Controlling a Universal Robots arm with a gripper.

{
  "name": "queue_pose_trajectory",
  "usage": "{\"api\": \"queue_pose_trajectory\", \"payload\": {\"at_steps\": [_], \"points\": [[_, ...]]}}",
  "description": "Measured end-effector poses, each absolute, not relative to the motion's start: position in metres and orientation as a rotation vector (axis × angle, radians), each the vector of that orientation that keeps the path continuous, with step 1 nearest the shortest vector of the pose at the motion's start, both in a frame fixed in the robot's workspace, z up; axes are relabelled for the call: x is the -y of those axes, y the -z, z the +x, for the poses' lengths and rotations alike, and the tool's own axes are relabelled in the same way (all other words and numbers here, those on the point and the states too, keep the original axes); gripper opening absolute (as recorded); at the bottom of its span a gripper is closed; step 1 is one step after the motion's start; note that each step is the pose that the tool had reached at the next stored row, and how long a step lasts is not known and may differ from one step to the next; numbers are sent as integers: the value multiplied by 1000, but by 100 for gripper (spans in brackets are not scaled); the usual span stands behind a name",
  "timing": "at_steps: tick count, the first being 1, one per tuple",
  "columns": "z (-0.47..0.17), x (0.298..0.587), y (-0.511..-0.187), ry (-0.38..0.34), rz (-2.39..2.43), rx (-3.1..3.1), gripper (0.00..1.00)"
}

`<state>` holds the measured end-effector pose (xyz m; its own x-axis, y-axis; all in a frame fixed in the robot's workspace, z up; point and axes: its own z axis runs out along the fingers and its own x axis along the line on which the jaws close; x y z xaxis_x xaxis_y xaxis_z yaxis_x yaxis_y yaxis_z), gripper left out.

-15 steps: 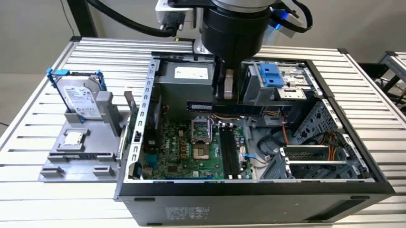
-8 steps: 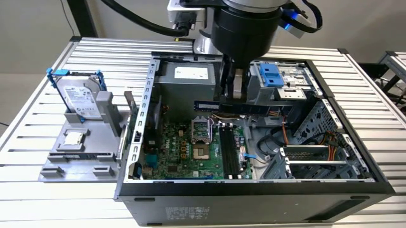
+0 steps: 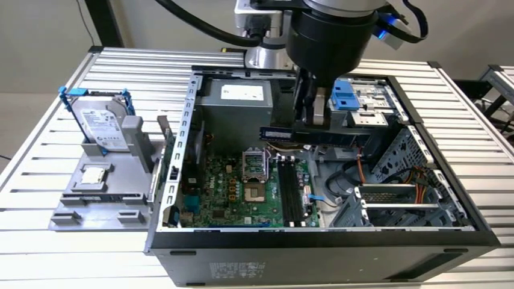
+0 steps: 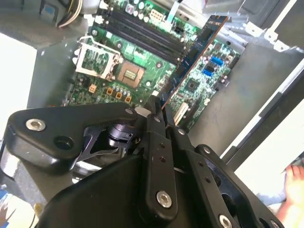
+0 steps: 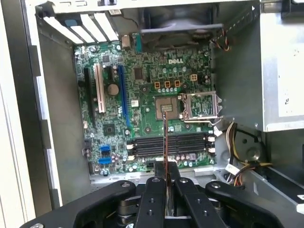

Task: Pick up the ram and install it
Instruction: 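Pick up the ram and move it above insertion slot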

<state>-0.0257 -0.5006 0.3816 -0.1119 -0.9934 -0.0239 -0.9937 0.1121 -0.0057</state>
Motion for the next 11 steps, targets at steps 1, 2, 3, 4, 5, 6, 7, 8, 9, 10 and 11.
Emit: {"api": "queue_pose_trajectory", "payload": {"at_steps": [1, 2, 3, 4, 5, 6, 7, 8, 9, 10, 11], "points": [[-23, 501, -382, -18, -2077, -2328, 0], [-22, 501, -381, -18, -2076, -2329, 0], [-20, 500, -381, -18, -2075, -2330, 0], [-19, 500, -381, -18, -2073, -2332, 0], [-17, 500, -381, -18, -2071, -2333, 0], [-16, 500, -381, -18, -2069, -2336, 0], [-15, 499, -381, -17, -2067, -2338, 0], [-14, 499, -381, -17, -2064, -2340, 0], [-13, 498, -381, -17, -2062, -2342, 0], [-12, 498, -381, -17, -2060, -2344, 0], [-12, 498, -381, -16, -2058, -2346, 0]]}}
